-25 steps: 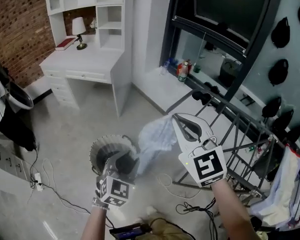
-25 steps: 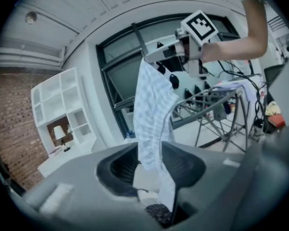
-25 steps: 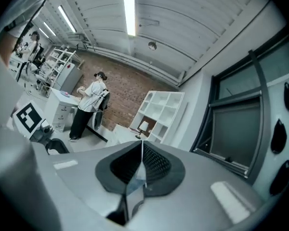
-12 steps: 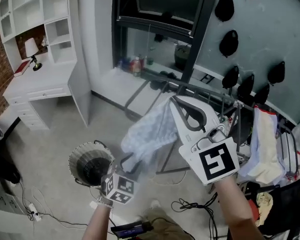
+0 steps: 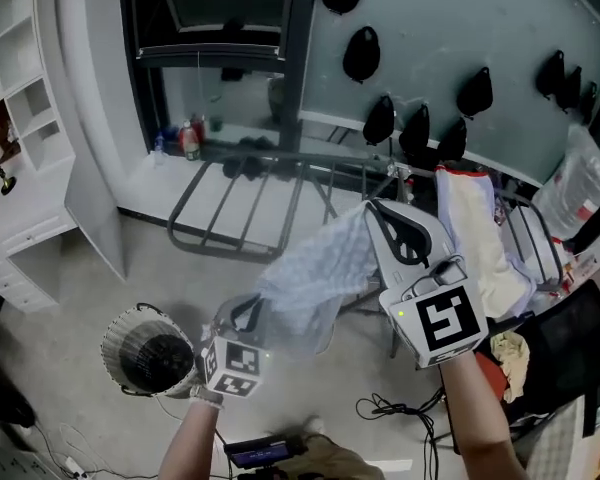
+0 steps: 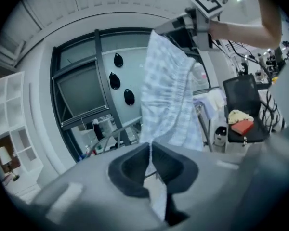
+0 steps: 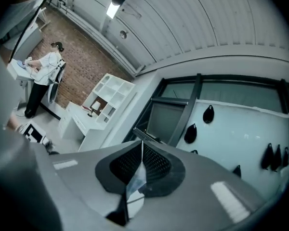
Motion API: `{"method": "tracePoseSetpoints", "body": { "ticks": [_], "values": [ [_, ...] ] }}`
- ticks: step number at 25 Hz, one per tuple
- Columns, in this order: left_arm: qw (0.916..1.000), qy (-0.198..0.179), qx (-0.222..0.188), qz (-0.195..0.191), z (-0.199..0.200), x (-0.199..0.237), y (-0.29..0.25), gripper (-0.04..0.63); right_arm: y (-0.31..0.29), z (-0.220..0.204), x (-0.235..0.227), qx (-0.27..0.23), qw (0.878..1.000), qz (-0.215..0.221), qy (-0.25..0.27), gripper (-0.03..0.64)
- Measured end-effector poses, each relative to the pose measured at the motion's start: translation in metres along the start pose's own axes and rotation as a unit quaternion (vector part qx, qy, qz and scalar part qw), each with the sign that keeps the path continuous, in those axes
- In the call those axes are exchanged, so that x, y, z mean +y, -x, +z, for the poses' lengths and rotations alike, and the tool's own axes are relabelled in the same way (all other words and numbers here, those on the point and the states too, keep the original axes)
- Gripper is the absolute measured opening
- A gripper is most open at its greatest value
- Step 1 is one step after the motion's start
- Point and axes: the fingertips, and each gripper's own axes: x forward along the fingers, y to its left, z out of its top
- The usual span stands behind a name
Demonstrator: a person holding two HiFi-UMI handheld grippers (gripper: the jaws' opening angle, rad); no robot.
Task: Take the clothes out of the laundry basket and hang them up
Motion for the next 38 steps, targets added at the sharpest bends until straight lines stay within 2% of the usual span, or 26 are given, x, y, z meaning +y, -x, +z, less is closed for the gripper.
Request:
{"method": "tracePoseSetpoints", "body": {
  "ticks": [3,8,14,20,28,33,38],
  "values": [
    [0.9998,-0.005,-0.016,-0.008,0.03,-0.003,-0.008,0.012,0.024,-0.034,-0.024,0.026,1.0,-0.014,0.004,0.009],
    [0.9989,-0.032,-0.031,-0.018,0.067,-0.015,-0.022,0.011,0.054,-0.086,-0.056,0.083,0.995,-0.049,-0.023,0.009],
    [0.9964,-0.068,-0.048,0.014,0.105,-0.001,-0.026,0.011,0.07,-0.116,-0.092,0.096,0.992,-0.076,-0.011,0.009],
    [0.9907,-0.093,-0.065,0.074,0.157,0.042,-0.024,0.011,0.065,-0.129,-0.126,0.091,0.992,-0.086,-0.006,0.009],
    [0.9765,-0.127,-0.065,0.161,0.206,0.112,-0.024,0.011,0.032,-0.137,-0.144,0.074,0.996,-0.054,0.001,0.009],
    [0.9686,-0.15,-0.05,0.192,0.216,0.157,-0.042,0.011,-0.011,-0.144,-0.154,0.067,0.997,-0.045,-0.005,0.009],
    [0.9702,-0.139,-0.04,0.195,0.198,0.204,-0.093,0.011,-0.073,-0.168,-0.157,0.08,0.996,-0.036,-0.002,0.009]
  ]
}}
